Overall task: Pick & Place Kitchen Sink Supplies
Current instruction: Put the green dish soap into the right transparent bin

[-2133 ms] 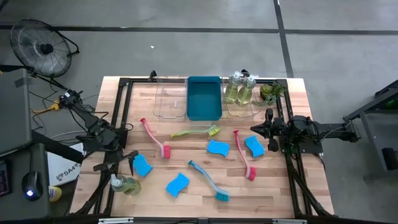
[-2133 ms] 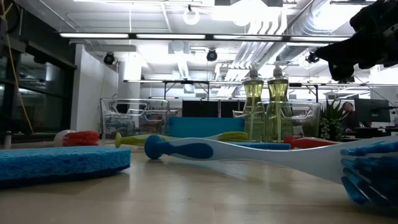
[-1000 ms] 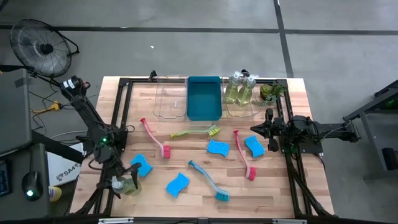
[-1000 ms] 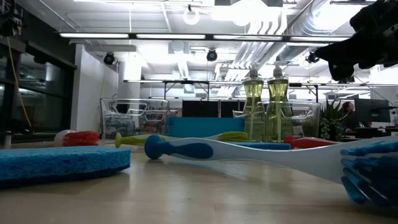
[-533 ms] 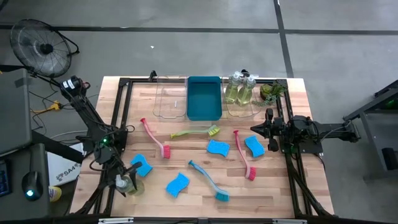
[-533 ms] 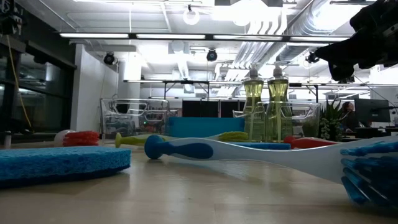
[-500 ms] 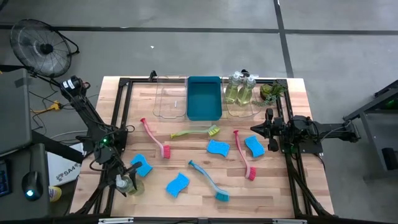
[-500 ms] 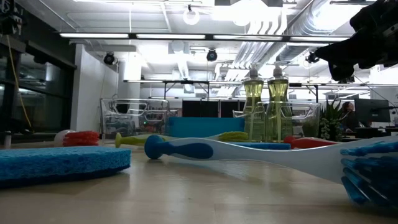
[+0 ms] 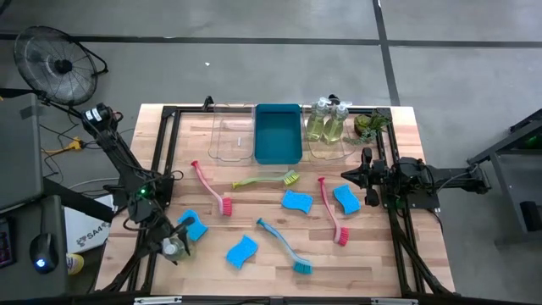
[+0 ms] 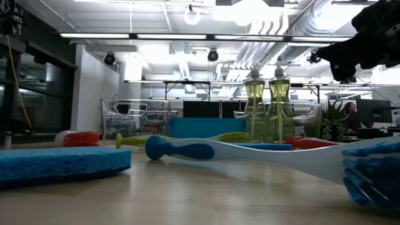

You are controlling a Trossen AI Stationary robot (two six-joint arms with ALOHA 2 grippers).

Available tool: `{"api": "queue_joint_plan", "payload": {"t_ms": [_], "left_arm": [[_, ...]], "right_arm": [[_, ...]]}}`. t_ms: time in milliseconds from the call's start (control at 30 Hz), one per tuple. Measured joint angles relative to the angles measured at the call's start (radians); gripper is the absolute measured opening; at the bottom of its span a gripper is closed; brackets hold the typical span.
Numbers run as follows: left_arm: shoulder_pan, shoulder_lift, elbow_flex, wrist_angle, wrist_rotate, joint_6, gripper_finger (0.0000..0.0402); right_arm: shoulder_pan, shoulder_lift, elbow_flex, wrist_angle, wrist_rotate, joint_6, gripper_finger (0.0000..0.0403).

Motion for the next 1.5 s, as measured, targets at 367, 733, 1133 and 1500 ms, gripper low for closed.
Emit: {"api": "queue_joint_plan", "payload": {"t_ms": [367,733,1133,1500], "left_arm": [[0.001,0.000,0.091,-0.035,-0.284,0.003,0.0189],[0.139,0.008,0.323,-0.248,-0.519,0.028,0.0190],[0.510,0.275,0.643,-0.348,-0.316,0.114,0.0190],[0.710,0.633,0.945,-0.349,-0.082,0.228,0.0190]], "right_arm": [[0.000,0.000,0.000,0.000,0.000,0.000,0.0011],[-0.001,0.000,0.001,0.009,0.052,-0.010,0.0011],[-0.001,0.000,0.002,0.011,0.094,-0.018,0.0011],[-0.001,0.000,0.002,0.024,0.107,0.065,0.0011]]}}
